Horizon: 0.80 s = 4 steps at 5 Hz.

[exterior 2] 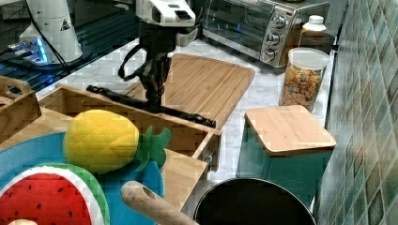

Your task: Close the drawer.

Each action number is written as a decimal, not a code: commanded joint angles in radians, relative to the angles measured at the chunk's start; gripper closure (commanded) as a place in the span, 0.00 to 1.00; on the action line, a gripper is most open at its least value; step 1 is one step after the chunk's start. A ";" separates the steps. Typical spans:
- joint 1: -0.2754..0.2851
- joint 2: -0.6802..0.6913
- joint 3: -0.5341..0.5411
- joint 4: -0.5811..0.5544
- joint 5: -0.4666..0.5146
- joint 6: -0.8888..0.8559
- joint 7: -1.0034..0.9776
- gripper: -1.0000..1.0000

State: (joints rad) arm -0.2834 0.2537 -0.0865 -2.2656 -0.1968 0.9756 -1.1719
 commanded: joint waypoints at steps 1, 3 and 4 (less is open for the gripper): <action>-0.217 0.145 -0.104 0.363 0.127 -0.053 -0.194 1.00; -0.180 0.132 -0.163 0.377 0.037 -0.053 -0.054 1.00; -0.166 0.134 -0.177 0.377 0.046 -0.053 -0.060 1.00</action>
State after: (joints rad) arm -0.3621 0.4031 -0.1462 -2.0312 -0.1071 0.8447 -1.2490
